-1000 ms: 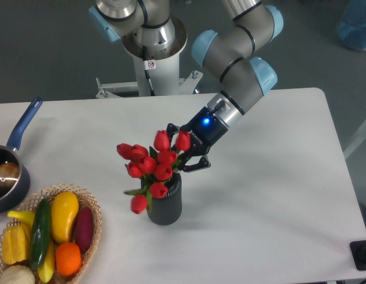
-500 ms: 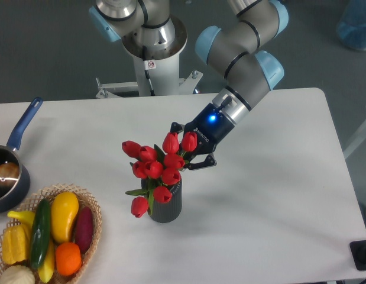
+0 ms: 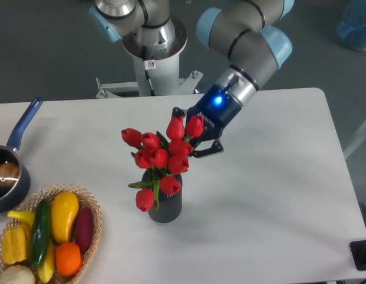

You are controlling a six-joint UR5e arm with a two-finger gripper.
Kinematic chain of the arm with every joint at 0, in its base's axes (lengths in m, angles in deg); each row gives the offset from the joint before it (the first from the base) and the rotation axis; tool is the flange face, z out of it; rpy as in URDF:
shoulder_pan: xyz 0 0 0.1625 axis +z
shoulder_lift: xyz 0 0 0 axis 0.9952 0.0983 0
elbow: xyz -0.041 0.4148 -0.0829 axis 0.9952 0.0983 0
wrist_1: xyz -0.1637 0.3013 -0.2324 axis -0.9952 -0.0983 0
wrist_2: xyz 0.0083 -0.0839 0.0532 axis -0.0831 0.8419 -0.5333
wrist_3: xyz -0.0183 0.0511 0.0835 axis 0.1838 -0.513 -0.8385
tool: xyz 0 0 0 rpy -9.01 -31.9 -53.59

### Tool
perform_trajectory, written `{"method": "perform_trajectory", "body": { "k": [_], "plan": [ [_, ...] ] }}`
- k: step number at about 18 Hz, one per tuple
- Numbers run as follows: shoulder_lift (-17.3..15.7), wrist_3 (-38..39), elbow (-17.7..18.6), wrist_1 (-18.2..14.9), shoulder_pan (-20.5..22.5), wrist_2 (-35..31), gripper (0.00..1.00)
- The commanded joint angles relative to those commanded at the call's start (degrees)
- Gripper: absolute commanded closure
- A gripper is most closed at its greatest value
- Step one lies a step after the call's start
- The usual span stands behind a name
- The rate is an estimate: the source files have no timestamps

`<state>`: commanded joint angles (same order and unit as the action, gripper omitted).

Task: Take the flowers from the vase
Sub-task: 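Lift the tulip bunch straight up out of the black vase, then carry the held tulips away from the vase and hold them raised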

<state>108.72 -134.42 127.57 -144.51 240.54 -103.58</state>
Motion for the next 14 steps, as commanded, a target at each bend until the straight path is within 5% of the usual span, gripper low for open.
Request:
{"method": "perform_trajectory", "body": {
  "k": [9, 14],
  "plan": [
    [-2.8, 8.3, -4.4, 0.2, 0.7, 2.2, 0.93],
    [-4.1, 8.2, -4.5, 0.3, 5.4, 1.9, 0.93]
  ]
}}
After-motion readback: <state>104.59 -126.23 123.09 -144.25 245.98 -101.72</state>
